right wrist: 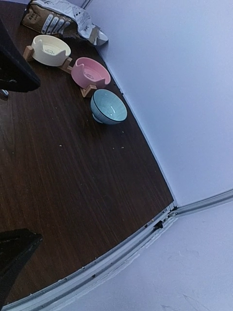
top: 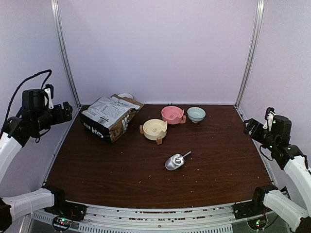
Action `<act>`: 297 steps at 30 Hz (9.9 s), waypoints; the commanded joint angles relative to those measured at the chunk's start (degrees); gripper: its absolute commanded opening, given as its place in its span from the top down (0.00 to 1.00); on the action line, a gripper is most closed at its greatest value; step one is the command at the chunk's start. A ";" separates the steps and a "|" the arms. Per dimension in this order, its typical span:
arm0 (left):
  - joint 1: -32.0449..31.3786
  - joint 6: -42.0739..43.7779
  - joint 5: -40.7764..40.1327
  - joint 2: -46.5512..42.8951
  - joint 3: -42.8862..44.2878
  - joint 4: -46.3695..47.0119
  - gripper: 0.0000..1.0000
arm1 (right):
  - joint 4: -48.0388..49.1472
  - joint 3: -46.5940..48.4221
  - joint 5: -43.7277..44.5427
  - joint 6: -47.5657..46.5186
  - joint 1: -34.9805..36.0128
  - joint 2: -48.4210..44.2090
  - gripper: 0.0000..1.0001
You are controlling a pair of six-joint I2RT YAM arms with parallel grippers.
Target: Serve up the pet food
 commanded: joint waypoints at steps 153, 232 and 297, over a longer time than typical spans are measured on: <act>-68.26 -4.74 2.43 31.39 -4.33 13.70 0.65 | -0.24 4.38 -6.31 15.96 33.92 8.37 0.03; -53.72 -23.09 -9.23 62.42 44.30 -31.00 1.00 | -0.28 3.96 -0.66 10.25 38.40 9.83 0.00; -57.45 -17.93 -4.10 38.72 47.31 21.72 1.00 | 1.14 44.16 -1.52 10.75 56.65 57.44 0.32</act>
